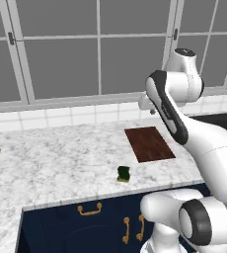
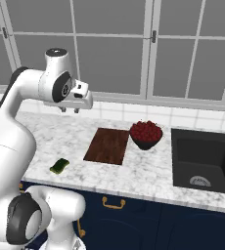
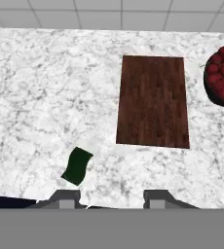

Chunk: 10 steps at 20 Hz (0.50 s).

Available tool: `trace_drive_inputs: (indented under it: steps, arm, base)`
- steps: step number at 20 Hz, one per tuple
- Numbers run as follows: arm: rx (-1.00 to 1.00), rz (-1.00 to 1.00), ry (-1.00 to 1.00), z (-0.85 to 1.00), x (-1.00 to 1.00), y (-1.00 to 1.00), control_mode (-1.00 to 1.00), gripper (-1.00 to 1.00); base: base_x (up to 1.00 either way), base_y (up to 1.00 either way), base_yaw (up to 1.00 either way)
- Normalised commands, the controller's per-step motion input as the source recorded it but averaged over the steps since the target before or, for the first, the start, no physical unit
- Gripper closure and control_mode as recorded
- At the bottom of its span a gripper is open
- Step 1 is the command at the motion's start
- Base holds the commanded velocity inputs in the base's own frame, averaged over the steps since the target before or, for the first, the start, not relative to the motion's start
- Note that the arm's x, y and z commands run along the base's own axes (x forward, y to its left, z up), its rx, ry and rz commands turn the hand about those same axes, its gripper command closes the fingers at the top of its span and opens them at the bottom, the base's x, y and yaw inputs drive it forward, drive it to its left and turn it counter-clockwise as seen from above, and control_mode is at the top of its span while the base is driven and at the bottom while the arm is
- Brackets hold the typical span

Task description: Pick up the sponge from the counter and clean the cutting board by briefly scrubbing or pressing down on the cutting board. Once finished, release the sponge.

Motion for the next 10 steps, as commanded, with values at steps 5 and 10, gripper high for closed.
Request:
trace_drive_inputs:
  steps: [5, 10]
  arm:
    - [0.04, -0.02, 0.0, -0.05, -0.45, 0.0, -1.0, -1.0]
    - [0.05, -0.35, -0.07, -0.21, -1.0, 0.33, -1.0, -1.0]
  base:
    - [0.0, 0.0, 0.0]
    - [0.0, 0.0, 0.0]
